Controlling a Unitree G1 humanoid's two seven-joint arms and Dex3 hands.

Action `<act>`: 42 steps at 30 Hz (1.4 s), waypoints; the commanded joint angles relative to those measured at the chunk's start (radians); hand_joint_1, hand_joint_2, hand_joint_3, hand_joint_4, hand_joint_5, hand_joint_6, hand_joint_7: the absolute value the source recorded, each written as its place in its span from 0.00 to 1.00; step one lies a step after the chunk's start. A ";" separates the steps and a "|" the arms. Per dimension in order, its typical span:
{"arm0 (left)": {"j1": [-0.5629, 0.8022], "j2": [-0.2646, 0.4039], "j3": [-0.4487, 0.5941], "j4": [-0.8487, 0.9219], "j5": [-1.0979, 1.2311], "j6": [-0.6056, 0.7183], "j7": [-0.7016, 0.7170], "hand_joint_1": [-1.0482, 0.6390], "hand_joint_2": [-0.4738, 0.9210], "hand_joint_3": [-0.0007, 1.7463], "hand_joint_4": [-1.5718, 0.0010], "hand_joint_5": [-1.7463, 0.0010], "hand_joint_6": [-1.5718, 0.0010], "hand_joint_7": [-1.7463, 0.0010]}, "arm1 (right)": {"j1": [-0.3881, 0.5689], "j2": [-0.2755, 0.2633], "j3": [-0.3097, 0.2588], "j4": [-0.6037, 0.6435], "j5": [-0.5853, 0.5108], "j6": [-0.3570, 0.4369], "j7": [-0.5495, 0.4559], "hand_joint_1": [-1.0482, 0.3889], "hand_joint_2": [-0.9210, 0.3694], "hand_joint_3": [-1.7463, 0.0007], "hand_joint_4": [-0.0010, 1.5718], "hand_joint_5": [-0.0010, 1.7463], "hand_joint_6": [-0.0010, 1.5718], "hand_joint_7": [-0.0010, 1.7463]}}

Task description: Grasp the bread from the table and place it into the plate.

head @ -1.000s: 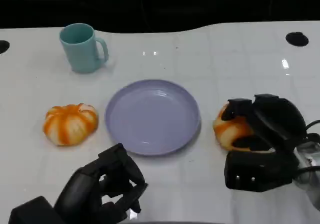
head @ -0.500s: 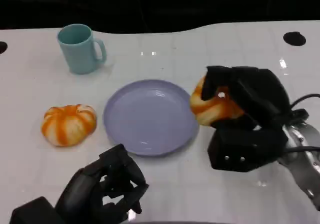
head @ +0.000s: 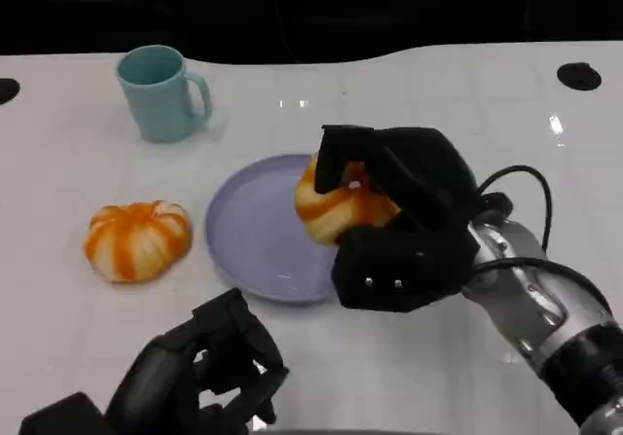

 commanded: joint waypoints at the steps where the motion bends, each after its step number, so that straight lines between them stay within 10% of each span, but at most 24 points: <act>1: 0.008 0.011 0.002 -0.016 -0.013 -0.002 -0.002 0.32 1.00 0.25 0.59 0.00 0.72 0.03 | -0.052 0.033 -0.012 0.074 0.039 -0.023 -0.021 0.62 0.48 0.24 0.61 1.00 0.49 0.87; 4: 0.007 0.010 -0.001 -0.017 -0.010 -0.001 0.001 0.33 1.00 0.25 0.59 0.00 0.72 0.03 | -0.063 0.043 -0.012 0.101 0.056 -0.025 -0.013 0.62 0.39 0.39 0.54 1.00 0.53 0.52; 7: 0.006 0.010 -0.002 -0.018 -0.007 0.000 0.003 0.33 1.00 0.25 0.59 0.00 0.72 0.03 | -0.070 0.034 0.003 0.106 0.051 -0.020 0.016 0.62 0.37 0.43 0.53 1.00 0.54 0.45; 9: 0.004 0.009 -0.003 -0.017 -0.002 -0.002 0.006 0.32 1.00 0.25 0.59 0.00 0.72 0.02 | -0.074 0.020 0.025 0.100 0.036 -0.010 0.065 0.48 0.15 0.72 0.21 0.49 0.30 0.21; 12: 0.003 0.007 -0.004 -0.015 -0.002 -0.001 0.007 0.31 1.00 0.25 0.59 0.00 0.72 0.02 | -0.064 0.004 0.043 0.070 0.021 0.004 0.095 0.37 0.02 0.87 0.09 0.29 0.22 0.09; 29: -0.002 0.007 -0.002 -0.018 0.003 0.007 0.011 0.31 1.00 0.24 0.59 0.00 0.72 0.01 | 0.052 -0.075 0.032 -0.174 0.040 0.033 0.188 0.34 0.00 0.87 0.06 0.39 0.25 0.05; 42: -0.008 0.007 -0.005 -0.015 0.013 0.003 0.015 0.30 1.00 0.25 0.58 0.00 0.71 0.02 | 0.356 -0.147 -0.118 -0.527 0.349 -0.062 0.335 0.40 0.00 0.89 0.19 0.50 0.36 0.09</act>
